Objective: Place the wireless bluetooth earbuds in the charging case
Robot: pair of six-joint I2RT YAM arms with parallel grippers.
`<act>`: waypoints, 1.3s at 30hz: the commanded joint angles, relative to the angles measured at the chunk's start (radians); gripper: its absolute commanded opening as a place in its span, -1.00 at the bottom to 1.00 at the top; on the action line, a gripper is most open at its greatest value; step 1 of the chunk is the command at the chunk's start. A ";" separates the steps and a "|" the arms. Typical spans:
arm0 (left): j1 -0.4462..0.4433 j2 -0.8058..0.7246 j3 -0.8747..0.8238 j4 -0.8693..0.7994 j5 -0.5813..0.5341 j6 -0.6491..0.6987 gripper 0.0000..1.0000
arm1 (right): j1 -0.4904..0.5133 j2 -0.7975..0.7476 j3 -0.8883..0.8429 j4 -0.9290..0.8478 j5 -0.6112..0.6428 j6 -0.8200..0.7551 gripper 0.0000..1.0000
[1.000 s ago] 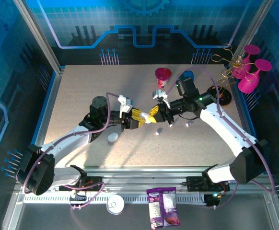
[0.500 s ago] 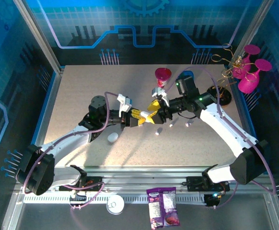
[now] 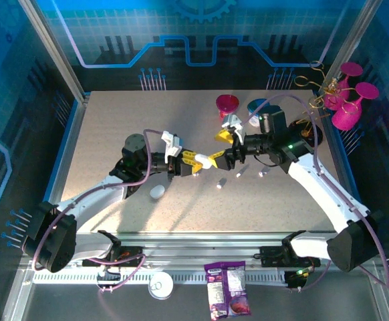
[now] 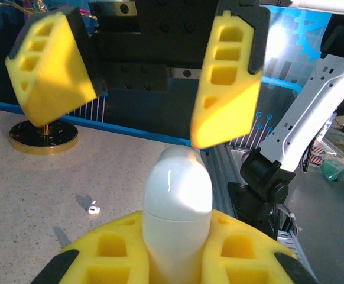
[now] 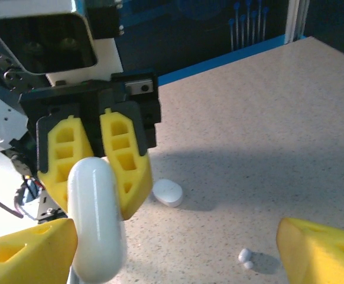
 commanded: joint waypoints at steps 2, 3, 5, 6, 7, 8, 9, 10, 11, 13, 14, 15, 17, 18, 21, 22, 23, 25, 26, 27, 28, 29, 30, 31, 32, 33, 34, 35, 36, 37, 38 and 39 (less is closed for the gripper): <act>0.008 -0.012 -0.005 0.012 0.013 0.035 -1.00 | -0.005 -0.036 -0.021 0.061 -0.023 0.001 0.88; 0.009 -0.008 0.000 0.010 0.017 0.030 -1.00 | 0.004 -0.038 -0.024 0.057 -0.036 -0.019 0.91; 0.010 -0.001 0.005 0.017 0.019 0.020 -1.00 | 0.027 -0.036 -0.026 0.034 -0.033 -0.064 0.93; 0.009 0.000 0.006 0.018 0.020 0.014 -1.00 | 0.040 -0.027 -0.020 0.018 -0.016 -0.081 0.94; 0.009 0.000 0.009 0.017 0.019 0.010 -1.00 | 0.050 -0.019 -0.014 0.006 -0.001 -0.091 0.94; 0.010 0.000 0.011 0.017 0.020 0.005 -1.00 | 0.055 -0.009 -0.007 -0.004 0.010 -0.095 0.94; 0.010 0.000 0.012 0.017 0.019 0.000 -1.00 | 0.057 0.001 -0.003 -0.007 0.018 -0.096 0.93; 0.012 0.001 0.013 0.017 0.021 -0.003 -1.00 | 0.058 0.006 -0.001 -0.007 0.024 -0.095 0.93; 0.012 0.000 0.013 0.018 0.024 -0.008 -1.00 | 0.058 0.010 -0.001 -0.003 0.034 -0.091 0.92; 0.012 0.000 0.012 0.017 0.020 -0.021 -1.00 | 0.059 0.015 0.002 0.001 0.050 -0.084 0.91; 0.012 -0.003 0.010 0.017 0.017 -0.027 -1.00 | 0.058 0.016 0.005 0.002 0.060 -0.080 0.91; 0.012 -0.005 0.006 0.022 0.013 -0.031 -1.00 | 0.057 0.016 0.006 0.002 0.072 -0.076 0.90; 0.013 -0.007 -0.006 0.039 0.008 -0.034 -1.00 | 0.053 0.018 0.013 -0.005 0.114 -0.066 0.89; 0.014 -0.009 -0.009 0.042 0.007 -0.034 -1.00 | 0.048 0.016 0.015 -0.005 0.132 -0.055 0.89; 0.013 -0.009 -0.017 0.062 0.013 -0.024 -1.00 | 0.027 0.007 0.015 0.019 0.179 -0.006 0.87; 0.014 -0.010 -0.025 0.075 0.016 -0.013 -1.00 | 0.021 0.002 0.008 0.037 0.190 0.010 0.87; 0.014 -0.011 -0.032 0.089 0.015 -0.005 -1.00 | 0.014 -0.004 0.000 0.054 0.192 0.023 0.86; 0.013 -0.013 -0.036 0.091 0.016 0.004 -1.00 | 0.002 -0.009 -0.009 0.065 0.177 0.033 0.86; 0.013 -0.013 -0.033 0.083 0.024 0.012 -1.00 | 0.000 -0.006 -0.006 0.055 0.180 0.030 0.85; 0.013 -0.013 -0.030 0.077 0.030 0.018 -1.00 | -0.001 -0.003 -0.002 0.048 0.187 0.028 0.85; 0.013 -0.012 -0.028 0.074 0.034 0.021 -1.00 | -0.002 -0.001 0.002 0.040 0.192 0.028 0.85; 0.013 -0.012 -0.028 0.071 0.035 0.026 -1.00 | -0.003 0.003 0.006 0.036 0.194 0.030 0.85; 0.015 -0.012 -0.028 0.072 0.033 0.030 -1.00 | -0.005 0.003 0.009 0.033 0.195 0.030 0.85; 0.015 -0.014 -0.031 0.071 0.032 0.038 -1.00 | -0.005 0.002 0.009 0.035 0.192 0.031 0.86; 0.015 -0.015 -0.033 0.070 0.027 0.042 -1.00 | -0.005 -0.002 0.009 0.038 0.183 0.033 0.86; 0.015 -0.015 -0.034 0.070 0.023 0.046 -1.00 | -0.008 -0.006 0.009 0.039 0.173 0.039 0.87; 0.015 -0.015 -0.035 0.071 0.024 0.046 -1.00 | -0.013 -0.005 0.013 0.037 0.162 0.049 0.87; 0.015 -0.014 -0.034 0.067 0.022 0.042 -1.00 | -0.018 -0.005 0.018 0.033 0.151 0.059 0.88; 0.016 -0.012 -0.033 0.063 0.016 0.041 -1.00 | -0.025 -0.005 0.021 0.031 0.140 0.073 0.95; 0.017 -0.011 -0.034 0.062 0.003 0.044 -1.00 | -0.035 -0.011 0.017 0.042 0.130 0.089 0.99; 0.017 -0.007 -0.038 0.064 -0.012 0.046 -1.00 | -0.047 -0.019 -0.001 0.064 0.122 0.116 0.99; 0.020 -0.005 -0.046 0.071 -0.031 0.047 -1.00 | -0.060 -0.032 -0.021 0.098 0.116 0.149 0.99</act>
